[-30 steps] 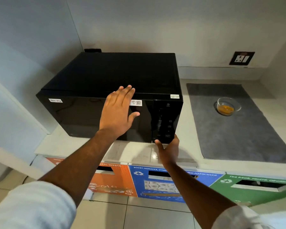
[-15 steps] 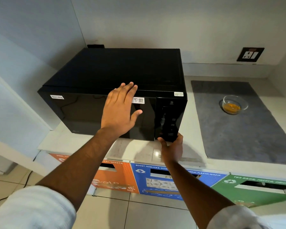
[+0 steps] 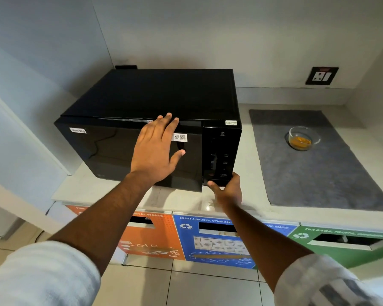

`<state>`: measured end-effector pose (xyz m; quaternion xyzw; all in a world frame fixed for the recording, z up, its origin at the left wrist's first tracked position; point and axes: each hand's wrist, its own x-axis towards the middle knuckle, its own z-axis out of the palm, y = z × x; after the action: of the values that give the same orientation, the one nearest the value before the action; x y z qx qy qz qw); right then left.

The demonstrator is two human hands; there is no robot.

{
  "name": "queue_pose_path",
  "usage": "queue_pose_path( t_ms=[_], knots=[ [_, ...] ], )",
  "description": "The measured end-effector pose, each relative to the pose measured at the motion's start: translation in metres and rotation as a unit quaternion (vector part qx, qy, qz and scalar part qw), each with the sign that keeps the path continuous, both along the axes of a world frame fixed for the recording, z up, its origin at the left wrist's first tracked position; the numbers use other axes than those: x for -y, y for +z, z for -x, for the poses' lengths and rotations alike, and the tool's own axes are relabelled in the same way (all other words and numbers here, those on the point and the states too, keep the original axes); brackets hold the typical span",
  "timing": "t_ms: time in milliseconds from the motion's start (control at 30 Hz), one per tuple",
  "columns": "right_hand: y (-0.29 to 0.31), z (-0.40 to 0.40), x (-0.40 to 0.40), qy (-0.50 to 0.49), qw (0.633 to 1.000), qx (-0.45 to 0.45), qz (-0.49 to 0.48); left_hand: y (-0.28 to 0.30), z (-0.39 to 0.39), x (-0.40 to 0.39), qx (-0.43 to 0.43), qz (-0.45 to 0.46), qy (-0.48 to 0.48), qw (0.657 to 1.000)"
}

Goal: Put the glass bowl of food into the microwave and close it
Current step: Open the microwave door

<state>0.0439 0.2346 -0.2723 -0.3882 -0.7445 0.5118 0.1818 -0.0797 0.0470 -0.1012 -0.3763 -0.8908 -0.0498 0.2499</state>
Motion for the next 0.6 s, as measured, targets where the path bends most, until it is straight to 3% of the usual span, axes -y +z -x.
queue_pose_path(
  t_ms=[200,400,600],
  knots=[
    [0.027,-0.011,0.001,0.072,0.995,-0.061,0.027,0.003,-0.016,0.015,0.024,-0.010,-0.021,0.999],
    [0.073,-0.016,0.011,0.038,0.990,-0.132,0.016,0.016,-0.037,0.034,0.087,-0.097,-0.058,0.990],
    [0.122,-0.015,0.020,-0.009,0.984,-0.158,-0.080,0.045,-0.049,0.059,0.102,-0.132,-0.023,0.986]
  ],
)
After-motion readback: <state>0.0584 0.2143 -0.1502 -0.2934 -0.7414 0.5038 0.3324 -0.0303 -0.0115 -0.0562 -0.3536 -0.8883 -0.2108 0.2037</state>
